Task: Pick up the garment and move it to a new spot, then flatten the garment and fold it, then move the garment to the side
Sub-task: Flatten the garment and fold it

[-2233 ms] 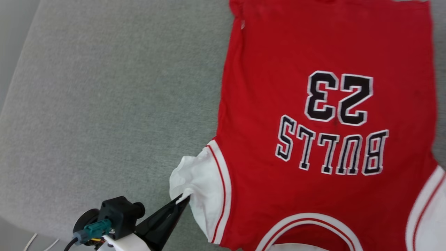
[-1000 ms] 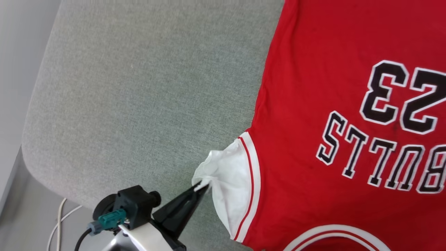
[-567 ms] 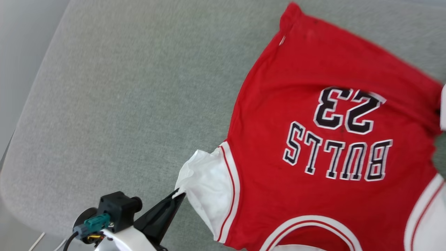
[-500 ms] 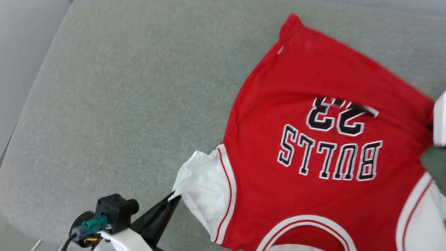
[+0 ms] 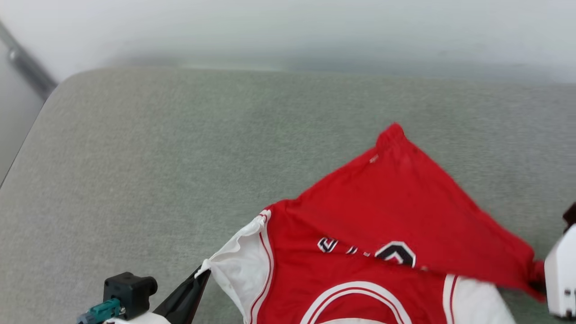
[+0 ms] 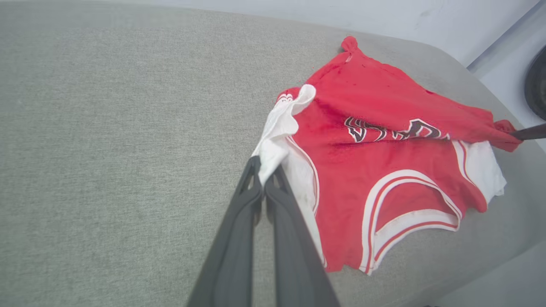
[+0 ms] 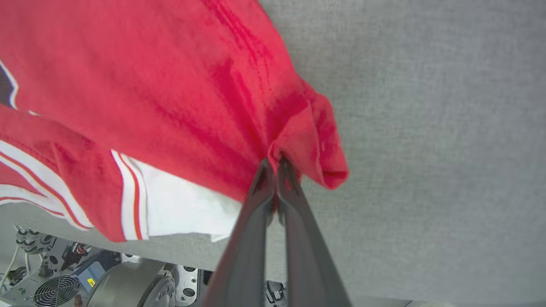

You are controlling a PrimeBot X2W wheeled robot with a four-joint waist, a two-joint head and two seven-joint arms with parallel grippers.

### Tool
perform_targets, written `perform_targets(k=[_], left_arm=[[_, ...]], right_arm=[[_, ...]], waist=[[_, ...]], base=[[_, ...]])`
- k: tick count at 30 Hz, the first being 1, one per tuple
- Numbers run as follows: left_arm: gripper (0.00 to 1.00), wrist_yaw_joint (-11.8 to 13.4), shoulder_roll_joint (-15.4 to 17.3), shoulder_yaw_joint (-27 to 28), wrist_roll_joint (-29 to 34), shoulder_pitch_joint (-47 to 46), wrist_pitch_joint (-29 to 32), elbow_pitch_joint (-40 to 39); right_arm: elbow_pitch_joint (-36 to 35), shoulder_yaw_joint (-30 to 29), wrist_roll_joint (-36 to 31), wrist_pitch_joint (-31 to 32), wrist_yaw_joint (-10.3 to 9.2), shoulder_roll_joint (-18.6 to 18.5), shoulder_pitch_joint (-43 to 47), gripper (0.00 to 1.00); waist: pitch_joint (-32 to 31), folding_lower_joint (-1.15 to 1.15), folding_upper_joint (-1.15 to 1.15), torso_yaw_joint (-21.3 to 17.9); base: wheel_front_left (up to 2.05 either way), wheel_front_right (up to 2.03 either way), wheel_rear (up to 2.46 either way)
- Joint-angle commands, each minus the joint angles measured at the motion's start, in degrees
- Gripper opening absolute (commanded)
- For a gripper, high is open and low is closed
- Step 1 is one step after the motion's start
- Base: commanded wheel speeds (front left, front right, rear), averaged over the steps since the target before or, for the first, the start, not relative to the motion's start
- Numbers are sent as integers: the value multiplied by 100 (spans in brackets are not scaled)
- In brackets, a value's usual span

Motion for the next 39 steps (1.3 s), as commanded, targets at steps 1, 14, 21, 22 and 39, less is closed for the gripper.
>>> perform_targets(k=[1,14,21,22,39], left_arm=[[0,30,-17,11,-17,59,-28,12],[0,179,-289,173,-133,58,-355,113],[0,190,-253,159,-55,-13,-355,59],[0,190,-262,150,-37,-32,-356,38],[0,-11,-434,-69,303,-650,-393,-293]], right_arm=[[-49,-15,14,-20,-2,44,114,0],[-438,-62,129,-299,-2,389,1271,0],[-661,57,392,-562,-2,130,877,100],[-711,56,445,-577,-2,101,784,100],[-608,849,57,-504,-2,-51,-1528,100]], waist=[[-196,1,0,-197],[-361,1,0,-470],[-298,1,0,-437],[-277,1,0,-421],[633,1,0,353]], base=[[0,0,0],[0,0,0],[0,0,0],[0,0,0],[0,0,0]])
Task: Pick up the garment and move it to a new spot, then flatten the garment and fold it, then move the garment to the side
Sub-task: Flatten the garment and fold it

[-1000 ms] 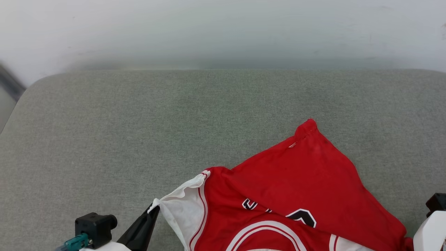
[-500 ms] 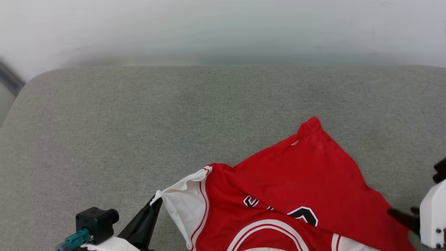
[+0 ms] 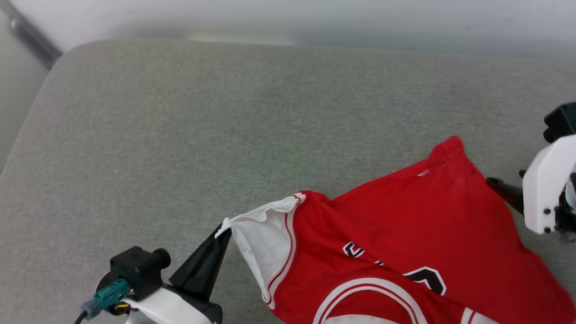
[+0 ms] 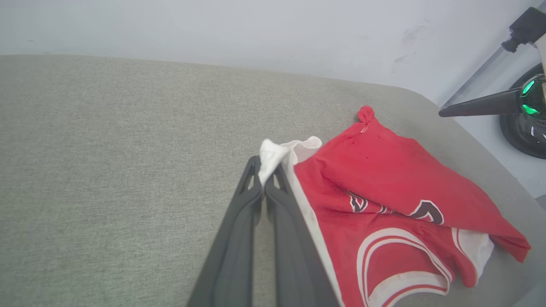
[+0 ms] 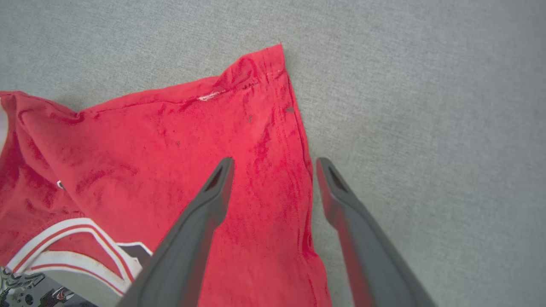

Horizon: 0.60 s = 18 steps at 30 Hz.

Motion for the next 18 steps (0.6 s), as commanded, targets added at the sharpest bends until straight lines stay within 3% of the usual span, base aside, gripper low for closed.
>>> perform_targets(k=[1,10,18], left_arm=[[0,-27,-40,-22,55,-108,-34,-23],[0,-169,-258,-191,183,-429,-93,-34],[0,-252,-386,-278,187,-529,-165,94]], right_arm=[[114,52,-68,-43,-2,-10,-166,100],[1495,435,-601,-429,-2,-175,-1015,100],[2254,847,-691,-491,-1,-343,-1015,100]], waist=[[236,0,0,236],[696,0,0,796],[880,0,0,1100]], base=[[0,0,0],[0,0,0],[0,0,0]])
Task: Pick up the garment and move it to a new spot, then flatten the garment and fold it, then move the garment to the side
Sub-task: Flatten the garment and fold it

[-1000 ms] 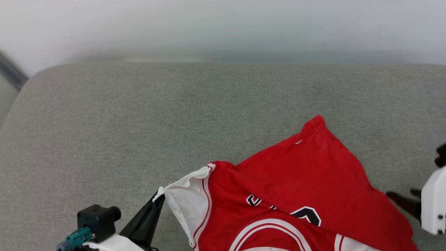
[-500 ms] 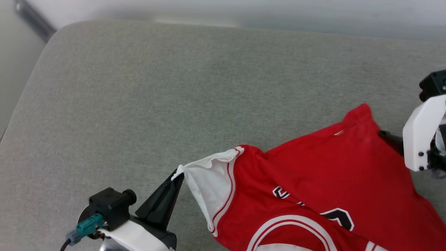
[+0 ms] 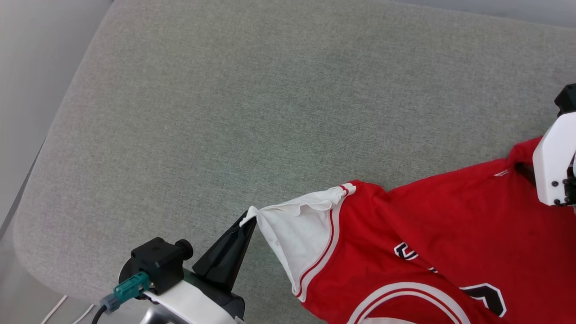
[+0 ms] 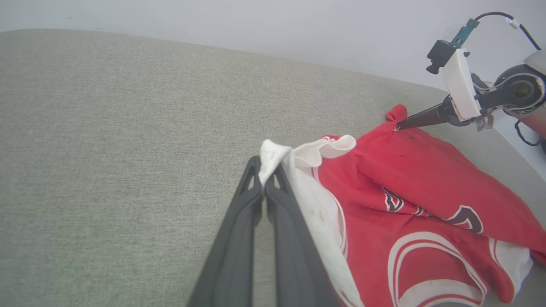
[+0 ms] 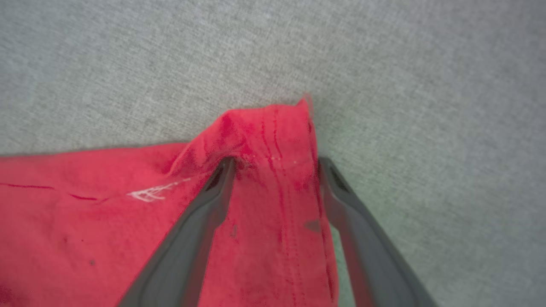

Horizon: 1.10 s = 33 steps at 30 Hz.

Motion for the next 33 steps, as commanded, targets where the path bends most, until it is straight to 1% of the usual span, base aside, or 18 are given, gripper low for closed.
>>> perform_targets(k=[1,5,6,7,11,15,20,21,22,24,25,27,33], left_arm=[[0,-29,-36,0,-4,-85,-38,16],[0,-46,-44,-3,-31,-105,-65,63],[0,-51,-44,-1,-41,-107,-66,82],[0,-52,-38,2,-43,-101,-68,92],[0,-16,3,31,-59,-70,-55,129],[0,20,115,105,-51,-45,-41,105],[0,115,295,237,-57,11,11,3],[0,202,465,362,-39,40,55,-96],[0,202,465,362,-39,40,55,-96],[0,282,670,538,-10,33,82,-229],[0,282,670,538,-10,33,82,-229],[0,325,793,671,-23,-26,118,-358],[0,442,1123,1181,-105,-270,137,-743]], right_arm=[[185,142,44,-23,0,74,122,100],[411,333,119,-34,4,90,249,100],[507,493,276,121,12,129,371,45],[500,501,325,51,16,152,385,0],[487,448,314,-333,7,97,205,0],[489,411,383,-811,6,83,-91,0],[469,402,577,-1443,-1,92,-355,0],[411,458,720,-1752,-1,74,-424,0],[411,458,720,-1752,-1,74,-424,0],[268,514,926,-1992,-1,27,-531,0],[268,514,926,-1992,-1,27,-531,0],[96,533,1057,-2059,-1,-2,-561,0],[-650,528,1356,-2231,-1,-8,-642,0]], waist=[[51,-1,0,63],[74,-1,0,110],[67,-1,0,119],[62,-1,0,116],[-35,-1,0,57],[-259,-1,0,-96],[-674,-1,0,-398],[-949,-1,0,-615],[-949,-1,0,-615],[-1222,-1,0,-850],[-1222,-1,0,-850],[-1370,-1,0,-996],[-1712,-1,0,-1428]], base=[[0,0,0],[0,0,0],[0,0,0],[0,0,0],[0,0,0],[0,0,0],[0,0,0],[0,0,0],[0,0,0],[0,0,0],[0,0,0],[0,0,0],[0,0,0]])
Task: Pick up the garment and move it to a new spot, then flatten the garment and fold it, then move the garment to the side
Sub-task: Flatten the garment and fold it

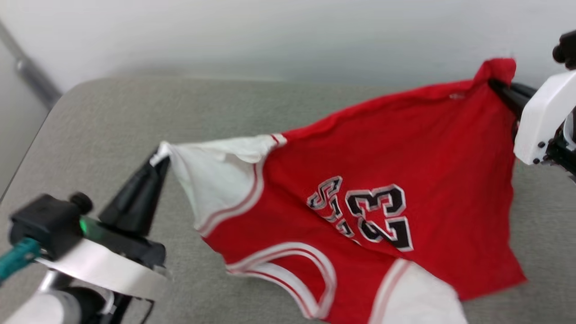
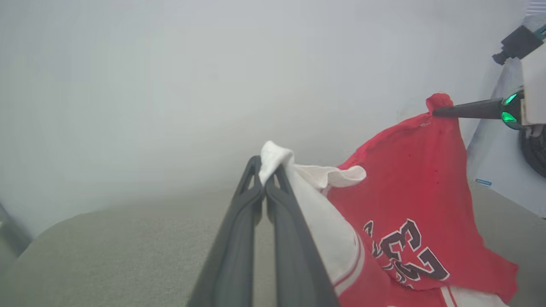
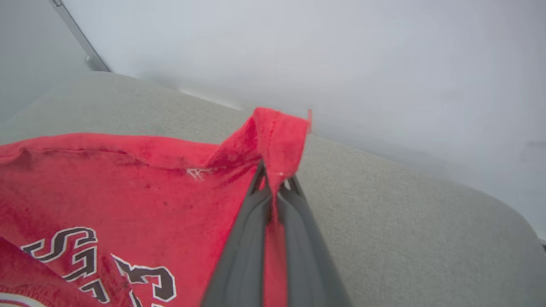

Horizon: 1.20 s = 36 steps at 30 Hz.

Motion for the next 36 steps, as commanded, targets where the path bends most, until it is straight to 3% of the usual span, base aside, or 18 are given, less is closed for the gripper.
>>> perform_targets(k=[1,13,23,29,36], left_arm=[[0,29,33,53,-16,-75,-5,-30],[0,251,534,1204,-175,-1194,134,-414],[0,288,875,1623,-189,-2379,551,-373],[0,35,989,1740,-384,-3531,777,47],[0,-460,912,1393,-308,-5135,977,849]], right_arm=[[-66,-6,22,-34,-2,25,-60,0],[-1396,-340,2,47,-2,433,-190,0],[-2100,-679,-52,133,-2,770,-337,0],[-2327,-937,-264,103,-2,941,-873,0],[-1926,-991,-627,-158,-2,982,-1891,0]], waist=[[-234,0,0,-257],[-459,0,0,-888],[-147,0,0,-1173],[567,0,0,-1286],[1495,0,0,-1330]], base=[[0,0,0],[0,0,0],[0,0,0],[0,0,0],[0,0,0]])
